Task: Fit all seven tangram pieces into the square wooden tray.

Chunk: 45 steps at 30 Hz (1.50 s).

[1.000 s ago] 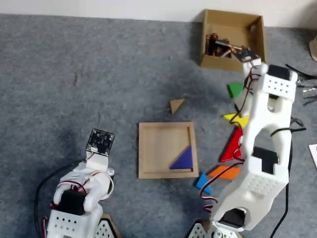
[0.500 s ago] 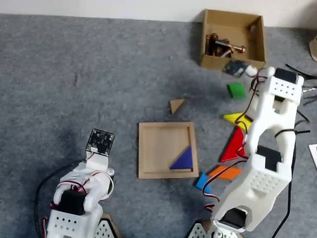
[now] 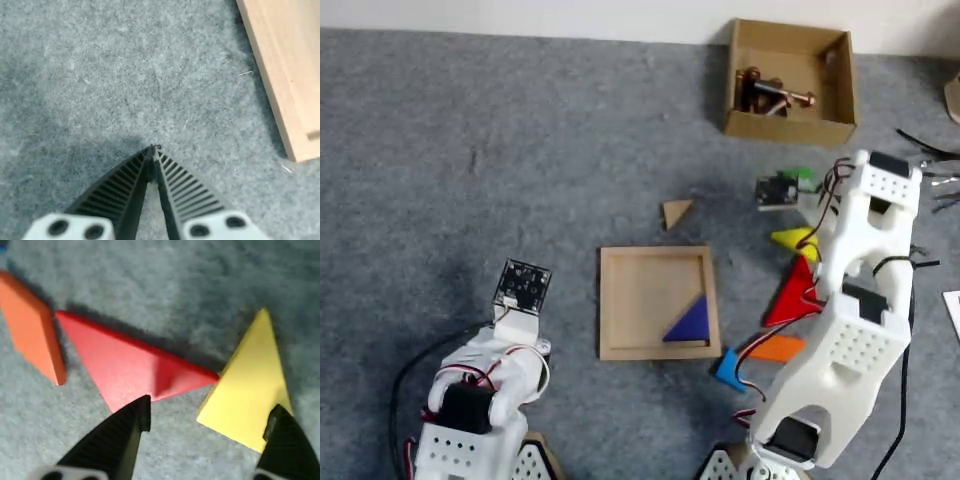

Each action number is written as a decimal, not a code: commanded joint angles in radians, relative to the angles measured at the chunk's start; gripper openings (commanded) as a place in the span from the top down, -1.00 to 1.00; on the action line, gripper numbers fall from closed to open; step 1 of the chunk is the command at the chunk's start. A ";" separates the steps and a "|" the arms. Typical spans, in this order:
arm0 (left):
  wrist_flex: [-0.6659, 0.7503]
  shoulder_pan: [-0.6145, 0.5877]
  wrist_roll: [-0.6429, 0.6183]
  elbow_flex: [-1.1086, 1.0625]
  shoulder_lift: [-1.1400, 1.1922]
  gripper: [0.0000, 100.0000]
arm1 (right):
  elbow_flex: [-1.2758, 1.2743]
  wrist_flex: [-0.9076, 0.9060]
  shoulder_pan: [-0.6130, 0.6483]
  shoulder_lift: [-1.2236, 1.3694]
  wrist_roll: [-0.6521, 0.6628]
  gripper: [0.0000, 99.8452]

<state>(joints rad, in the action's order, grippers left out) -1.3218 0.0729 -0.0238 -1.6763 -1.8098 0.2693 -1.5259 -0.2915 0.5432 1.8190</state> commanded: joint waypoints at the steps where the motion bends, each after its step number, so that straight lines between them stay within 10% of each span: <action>1: -0.005 0.015 -0.006 -0.019 -0.004 0.99 | 0.022 0.002 -0.021 -0.022 0.077 0.32; 45: -0.005 0.015 -0.006 -0.019 -0.004 0.99 | 0.079 -0.002 -0.004 0.073 0.068 0.57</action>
<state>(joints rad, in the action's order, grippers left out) -1.3218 0.0729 -0.0238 -1.6763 -1.8098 0.3107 -1.4860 -0.3038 0.6214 1.9279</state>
